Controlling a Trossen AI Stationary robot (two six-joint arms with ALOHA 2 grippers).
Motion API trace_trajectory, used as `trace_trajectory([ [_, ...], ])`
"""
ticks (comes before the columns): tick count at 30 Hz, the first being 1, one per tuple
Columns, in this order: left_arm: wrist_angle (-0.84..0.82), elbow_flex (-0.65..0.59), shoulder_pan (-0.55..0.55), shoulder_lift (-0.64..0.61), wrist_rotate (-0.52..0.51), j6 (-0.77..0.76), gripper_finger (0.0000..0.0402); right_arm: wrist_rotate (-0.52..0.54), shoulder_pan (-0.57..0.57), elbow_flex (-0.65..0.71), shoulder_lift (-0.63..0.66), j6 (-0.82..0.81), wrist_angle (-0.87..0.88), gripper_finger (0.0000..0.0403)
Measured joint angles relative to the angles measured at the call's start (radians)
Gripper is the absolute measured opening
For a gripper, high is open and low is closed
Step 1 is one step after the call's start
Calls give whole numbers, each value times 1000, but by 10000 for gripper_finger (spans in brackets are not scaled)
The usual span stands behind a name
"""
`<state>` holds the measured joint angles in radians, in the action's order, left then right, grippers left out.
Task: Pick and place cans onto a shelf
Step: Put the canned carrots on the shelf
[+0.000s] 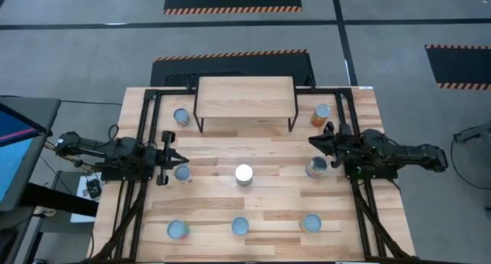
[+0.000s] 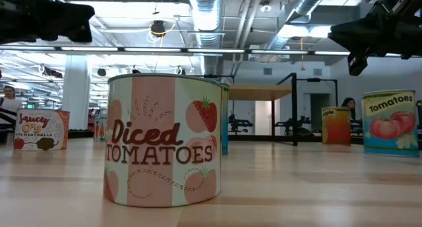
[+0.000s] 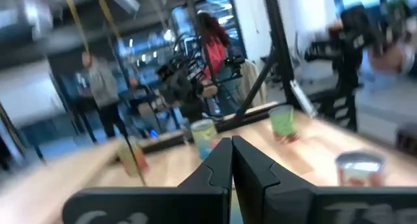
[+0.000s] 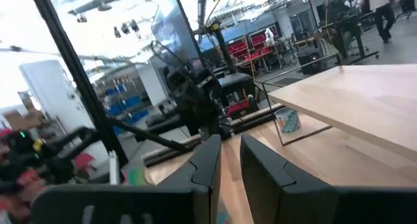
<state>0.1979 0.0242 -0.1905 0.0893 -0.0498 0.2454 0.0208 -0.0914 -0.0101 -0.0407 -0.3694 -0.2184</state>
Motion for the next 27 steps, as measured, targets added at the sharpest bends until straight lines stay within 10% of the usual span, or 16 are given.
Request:
trace_trajectory([
  [18,158,0,0,1,-306,-127,2,66,103,-3,-153,91,-99,146],
  [27,231,0,55,135,-509,-90,104,176,169,-7,-365,212,-412,178],
])
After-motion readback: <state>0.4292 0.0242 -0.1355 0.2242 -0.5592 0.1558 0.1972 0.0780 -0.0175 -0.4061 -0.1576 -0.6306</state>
